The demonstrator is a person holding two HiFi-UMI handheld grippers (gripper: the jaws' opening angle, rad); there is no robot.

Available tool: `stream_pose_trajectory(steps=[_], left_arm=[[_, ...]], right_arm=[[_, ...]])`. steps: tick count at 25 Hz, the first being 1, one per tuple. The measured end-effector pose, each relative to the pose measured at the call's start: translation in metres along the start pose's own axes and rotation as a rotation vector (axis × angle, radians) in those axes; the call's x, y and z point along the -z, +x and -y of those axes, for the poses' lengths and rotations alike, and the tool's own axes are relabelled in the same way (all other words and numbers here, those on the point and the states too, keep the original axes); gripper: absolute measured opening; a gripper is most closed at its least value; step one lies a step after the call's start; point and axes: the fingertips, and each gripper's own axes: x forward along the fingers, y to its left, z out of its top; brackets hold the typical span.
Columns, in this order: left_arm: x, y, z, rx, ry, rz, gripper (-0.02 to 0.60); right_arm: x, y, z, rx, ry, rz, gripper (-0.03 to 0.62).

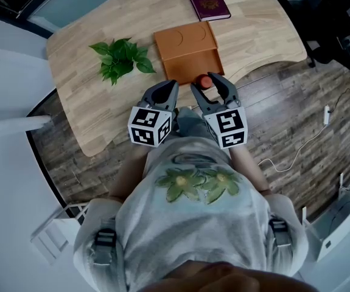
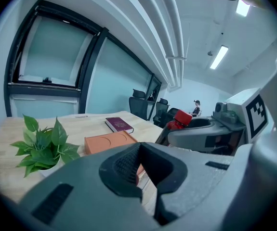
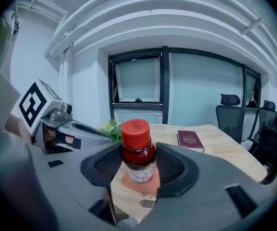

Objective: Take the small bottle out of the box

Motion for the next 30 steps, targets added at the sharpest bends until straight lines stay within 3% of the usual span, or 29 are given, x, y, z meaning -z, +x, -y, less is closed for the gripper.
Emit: stream_pose_trajectory(steps=[15, 30], left_arm=[[0.019, -0.025, 0.009, 0.001, -0.02, 0.0, 0.008], [0.018, -0.039, 0.015, -0.005, -0.015, 0.017, 0.008]], right_arm=[[-0.016, -0.033, -0.039, -0.042, -0.016, 0.064, 0.216], [-0.036, -0.062, -0.047, -0.066, -0.02, 0.121, 0.216]])
